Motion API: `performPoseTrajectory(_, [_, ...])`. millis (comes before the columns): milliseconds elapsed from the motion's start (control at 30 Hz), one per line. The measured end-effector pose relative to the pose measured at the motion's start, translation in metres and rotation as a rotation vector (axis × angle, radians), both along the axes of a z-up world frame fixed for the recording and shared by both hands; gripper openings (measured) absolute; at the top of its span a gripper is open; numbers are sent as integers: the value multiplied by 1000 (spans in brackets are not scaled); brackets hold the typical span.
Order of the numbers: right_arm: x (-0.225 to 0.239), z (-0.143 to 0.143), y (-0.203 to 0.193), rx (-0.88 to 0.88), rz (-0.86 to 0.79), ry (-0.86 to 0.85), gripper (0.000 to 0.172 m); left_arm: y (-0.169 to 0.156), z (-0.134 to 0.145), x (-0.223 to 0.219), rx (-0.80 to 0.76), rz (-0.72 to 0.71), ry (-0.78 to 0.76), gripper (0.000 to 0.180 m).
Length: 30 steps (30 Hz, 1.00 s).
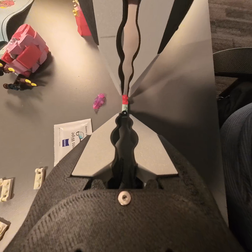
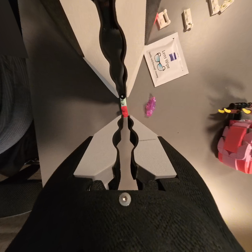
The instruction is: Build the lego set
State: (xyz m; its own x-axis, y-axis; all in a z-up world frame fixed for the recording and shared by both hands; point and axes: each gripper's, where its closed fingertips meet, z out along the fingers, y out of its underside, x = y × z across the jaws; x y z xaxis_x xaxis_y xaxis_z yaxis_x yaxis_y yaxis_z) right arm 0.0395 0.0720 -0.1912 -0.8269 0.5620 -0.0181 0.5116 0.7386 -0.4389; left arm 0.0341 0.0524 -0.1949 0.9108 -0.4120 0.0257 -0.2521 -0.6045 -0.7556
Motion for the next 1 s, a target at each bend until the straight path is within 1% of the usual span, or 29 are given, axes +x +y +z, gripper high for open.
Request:
performPoseTrajectory(333, [1,0,-3,-17,-20,-26,5,0,0,0,0,-3,-1,7])
performPoseTrajectory(767, [1,-5,3,22,-34,-16,5,0,0,0,-1,-3,-1,7])
performPoseTrajectory(1000, [-1,-2,1,6,-42,4,4,0,0,1,-1,-4,-1,7])
